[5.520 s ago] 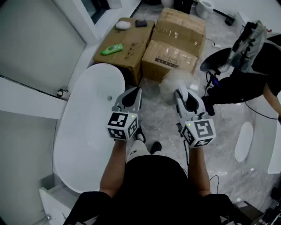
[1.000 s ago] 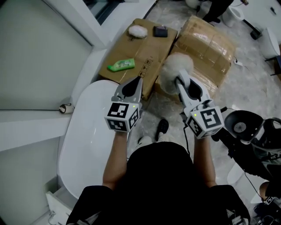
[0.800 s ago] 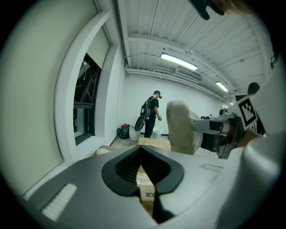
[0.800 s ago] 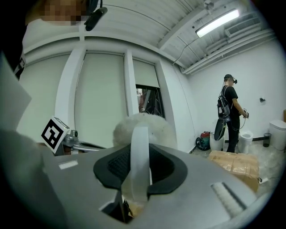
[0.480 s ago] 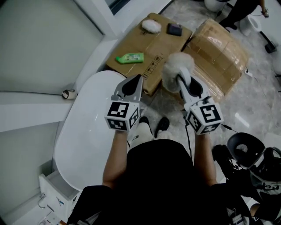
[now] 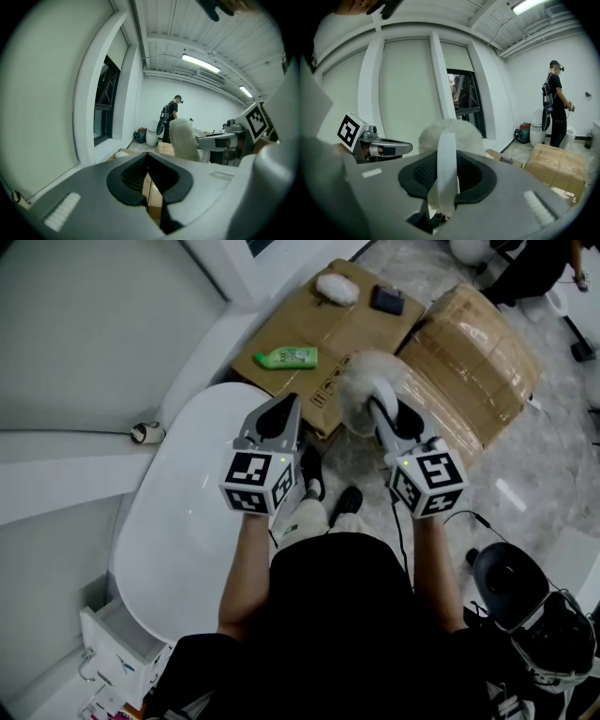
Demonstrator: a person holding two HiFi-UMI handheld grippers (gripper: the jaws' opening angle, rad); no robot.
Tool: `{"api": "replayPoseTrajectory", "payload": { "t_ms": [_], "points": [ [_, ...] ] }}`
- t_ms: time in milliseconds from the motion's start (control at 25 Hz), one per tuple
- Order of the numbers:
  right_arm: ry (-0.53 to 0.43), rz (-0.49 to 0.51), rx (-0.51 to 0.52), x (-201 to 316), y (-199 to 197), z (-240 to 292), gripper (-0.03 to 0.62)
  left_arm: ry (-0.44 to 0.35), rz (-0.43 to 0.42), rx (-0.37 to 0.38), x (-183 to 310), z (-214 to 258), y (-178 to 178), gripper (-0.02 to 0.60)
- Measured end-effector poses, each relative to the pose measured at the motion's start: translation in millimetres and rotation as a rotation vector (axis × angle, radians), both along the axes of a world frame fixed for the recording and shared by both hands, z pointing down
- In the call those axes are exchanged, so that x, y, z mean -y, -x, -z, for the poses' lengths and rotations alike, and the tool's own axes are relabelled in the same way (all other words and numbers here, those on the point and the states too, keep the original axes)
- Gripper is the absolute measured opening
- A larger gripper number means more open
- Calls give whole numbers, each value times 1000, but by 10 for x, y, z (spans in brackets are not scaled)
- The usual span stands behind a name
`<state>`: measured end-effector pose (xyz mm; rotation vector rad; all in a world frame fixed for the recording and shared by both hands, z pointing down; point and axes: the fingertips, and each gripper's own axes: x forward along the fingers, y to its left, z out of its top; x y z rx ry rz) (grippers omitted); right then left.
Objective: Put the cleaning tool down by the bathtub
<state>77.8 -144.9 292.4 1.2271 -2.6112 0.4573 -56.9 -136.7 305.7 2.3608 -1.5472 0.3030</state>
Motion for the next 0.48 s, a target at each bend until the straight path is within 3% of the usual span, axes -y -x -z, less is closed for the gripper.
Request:
{"api": "replayPoseTrajectory", "payload": {
  "t_ms": [480],
  "points": [
    [121,-34,-6,513,515,-345,94,25,-54,-47,717,-145,394,-2]
  ]
}}
